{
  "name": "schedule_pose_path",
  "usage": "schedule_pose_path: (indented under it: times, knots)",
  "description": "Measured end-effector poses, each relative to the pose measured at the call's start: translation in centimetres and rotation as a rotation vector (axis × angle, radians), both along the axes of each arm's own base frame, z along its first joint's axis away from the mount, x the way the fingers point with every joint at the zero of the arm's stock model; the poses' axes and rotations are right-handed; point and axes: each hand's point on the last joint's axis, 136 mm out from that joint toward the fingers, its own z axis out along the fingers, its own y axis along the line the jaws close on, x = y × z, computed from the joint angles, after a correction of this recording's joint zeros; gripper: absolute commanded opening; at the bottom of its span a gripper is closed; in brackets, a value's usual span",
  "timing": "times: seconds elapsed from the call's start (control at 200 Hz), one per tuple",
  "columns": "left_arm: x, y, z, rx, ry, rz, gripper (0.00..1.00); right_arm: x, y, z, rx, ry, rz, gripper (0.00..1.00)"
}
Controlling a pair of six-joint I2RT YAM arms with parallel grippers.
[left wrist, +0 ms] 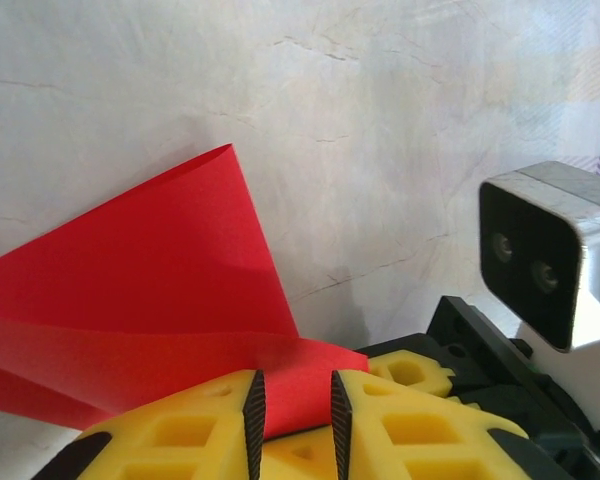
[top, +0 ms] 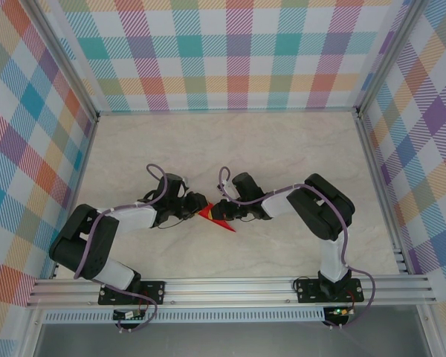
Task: Fold a paper plane with a square sheet of paper (pick it up from the middle)
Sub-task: Fold the wing for the fifth time at the center of the table.
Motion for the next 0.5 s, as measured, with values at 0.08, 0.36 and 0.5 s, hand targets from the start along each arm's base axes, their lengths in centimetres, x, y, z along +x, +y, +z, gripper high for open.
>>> schedule_pose_path:
  times: [0.08, 0.36, 0.5]
  knots:
    - [-0.1, 0.2, -0.3, 0.011, 0.011, 0.005, 0.24, 0.0, 0.0, 0.0, 0.000, 0.003, -0.002, 0.09]
    - [-0.1, 0.3, -0.5, 0.020, 0.014, 0.010, 0.24, 0.3, -0.3, 0.6, 0.016, 0.032, -0.021, 0.17]
    - [-0.1, 0.4, -0.7, 0.027, 0.017, 0.014, 0.24, 0.4, -0.5, 1.3, 0.029, 0.037, -0.025, 0.19]
